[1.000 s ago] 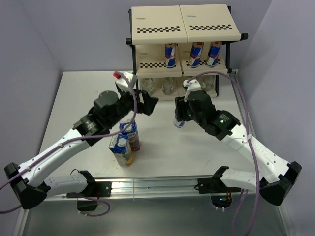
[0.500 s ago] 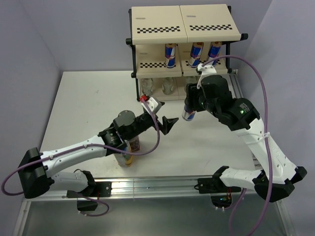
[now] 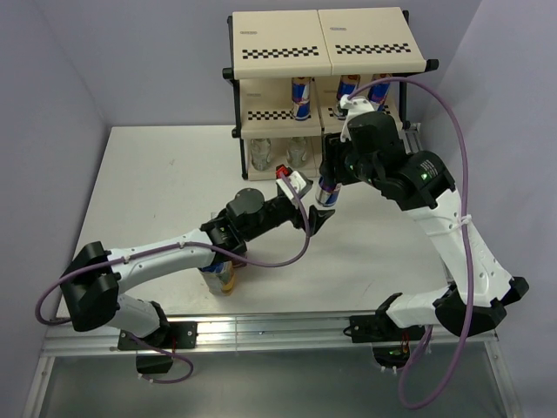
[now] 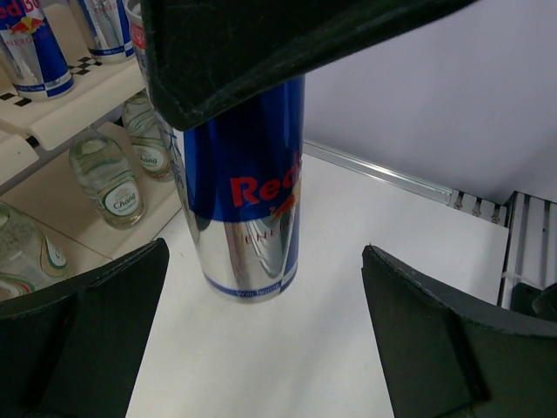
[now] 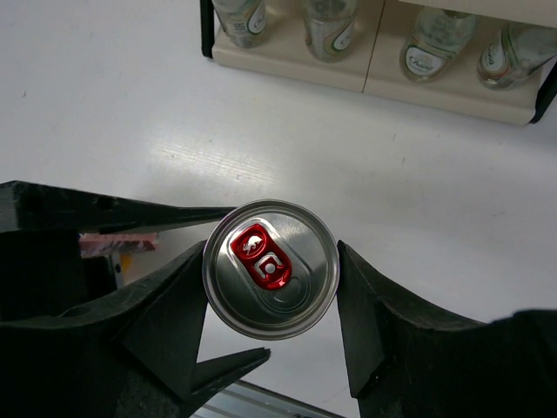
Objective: Place and organize the beverage onto the shelf
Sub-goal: Place the drink on the shelf, then pick up the drink from the center of the board.
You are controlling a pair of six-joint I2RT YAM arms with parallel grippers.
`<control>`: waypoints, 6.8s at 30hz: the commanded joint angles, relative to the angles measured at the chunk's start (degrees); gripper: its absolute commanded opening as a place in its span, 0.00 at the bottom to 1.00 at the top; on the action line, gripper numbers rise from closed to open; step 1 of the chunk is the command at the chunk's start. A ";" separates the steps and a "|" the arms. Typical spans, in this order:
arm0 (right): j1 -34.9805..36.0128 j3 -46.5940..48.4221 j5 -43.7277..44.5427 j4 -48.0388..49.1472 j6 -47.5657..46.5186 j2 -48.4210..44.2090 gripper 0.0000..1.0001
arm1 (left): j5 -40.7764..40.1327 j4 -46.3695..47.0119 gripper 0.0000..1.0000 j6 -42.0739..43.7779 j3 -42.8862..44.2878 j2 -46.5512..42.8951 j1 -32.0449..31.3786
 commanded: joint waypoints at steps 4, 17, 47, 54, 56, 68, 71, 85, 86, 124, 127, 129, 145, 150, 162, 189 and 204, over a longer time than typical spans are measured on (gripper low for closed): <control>0.20 4.42 -1.15 1.81 -0.92 -0.45 0.00 | -3.46 4.63 0.99 -0.13 6.20 4.37 -0.41; 1.79 1.35 -1.33 3.74 -1.81 -2.21 0.00 | -6.64 5.06 0.83 0.04 8.58 7.10 -0.68; 3.02 -7.44 -16.97 20.89 3.11 -9.33 0.70 | -10.42 3.83 0.00 -0.84 10.95 3.15 -1.29; 2.93 -7.09 -14.52 20.88 3.29 -10.38 0.77 | -12.79 2.69 0.00 -0.22 11.65 2.80 -0.68; 2.93 -7.00 -11.80 20.45 2.94 -10.65 0.77 | -13.49 2.16 0.00 -0.31 11.83 2.79 -0.41; 0.30 -7.53 11.59 16.93 1.45 -14.07 0.96 | -19.90 -3.64 0.00 -3.64 15.95 2.62 3.54; -0.67 -8.93 12.39 16.84 1.18 -15.30 0.97 | -23.77 -9.34 0.00 -4.78 20.78 4.46 5.29; -1.20 -15.88 9.57 21.32 1.10 -22.16 1.00 | -18.33 -10.59 0.00 -7.52 26.41 9.29 19.88; -1.29 -16.49 9.66 21.41 0.92 -22.60 1.00 | -17.72 -10.24 0.00 -7.25 26.68 9.65 20.32; -1.11 -30.91 -3.52 30.99 2.15 -34.11 1.00 | -32.91 -0.92 0.00 -0.75 40.65 30.56 21.03; -1.11 -31.09 -3.96 31.43 2.24 -34.55 1.00 | -33.18 -1.09 0.00 -0.75 41.79 31.62 21.21; -1.11 -31.17 -4.22 31.61 2.15 -34.73 1.00 | -33.01 -1.18 0.00 -1.01 42.06 32.15 21.38; -1.11 -31.61 -5.45 31.69 2.24 -34.99 1.00 | -33.18 -4.95 0.27 -2.33 45.13 35.57 22.88; -1.11 -31.61 -5.81 31.96 2.24 -34.82 1.00 | -32.83 -5.40 0.58 -2.24 44.09 35.23 22.79; -1.11 -30.65 -6.95 31.69 2.41 -34.73 1.00 | -34.06 -5.40 0.85 -3.56 41.28 32.68 22.79; -1.11 -43.83 -20.75 48.57 4.35 -36.58 1.00 | -46.53 -55.49 1.00 -30.78 36.16 3.51 18.04; -1.11 -37.86 -13.89 36.97 -0.56 -24.98 1.00 | -18.87 -106.56 0.99 -42.42 36.91 -17.14 13.13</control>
